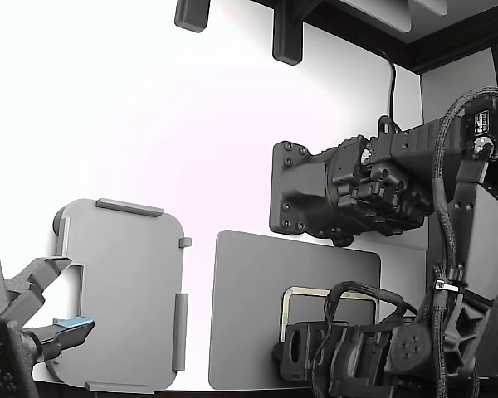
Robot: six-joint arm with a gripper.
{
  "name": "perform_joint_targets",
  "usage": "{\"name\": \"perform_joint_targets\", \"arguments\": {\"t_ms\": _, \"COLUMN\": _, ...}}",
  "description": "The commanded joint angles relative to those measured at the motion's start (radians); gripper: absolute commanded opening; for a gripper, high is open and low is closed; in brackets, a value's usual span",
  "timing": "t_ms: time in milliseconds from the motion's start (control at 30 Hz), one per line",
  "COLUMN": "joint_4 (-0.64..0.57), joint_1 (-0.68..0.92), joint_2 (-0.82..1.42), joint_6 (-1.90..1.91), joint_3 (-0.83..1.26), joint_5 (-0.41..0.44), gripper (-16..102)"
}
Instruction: Move top rectangular frame to the holder.
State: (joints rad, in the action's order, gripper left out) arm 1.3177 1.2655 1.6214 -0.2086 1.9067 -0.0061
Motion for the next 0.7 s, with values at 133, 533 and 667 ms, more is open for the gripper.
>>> {"name": "perform_joint_targets", "arguments": {"t_ms": 133, "joint_4": -0.021, "joint_1": -0.021, "joint_2": 0.014, "joint_6": 0.017, "joint_3": 0.005, "joint_5": -0.002, "gripper": 69}}
{"name": "perform_joint_targets", "arguments": {"t_ms": 533, "joint_4": -0.043, "joint_1": -0.021, "joint_2": 0.005, "joint_6": 0.025, "joint_3": 0.031, "joint_5": 0.005, "gripper": 63}}
{"name": "perform_joint_targets", "arguments": {"t_ms": 667, "joint_4": -0.051, "joint_1": -0.021, "joint_2": 0.006, "joint_6": 0.026, "joint_3": 0.040, "joint_5": 0.009, "gripper": 60}}
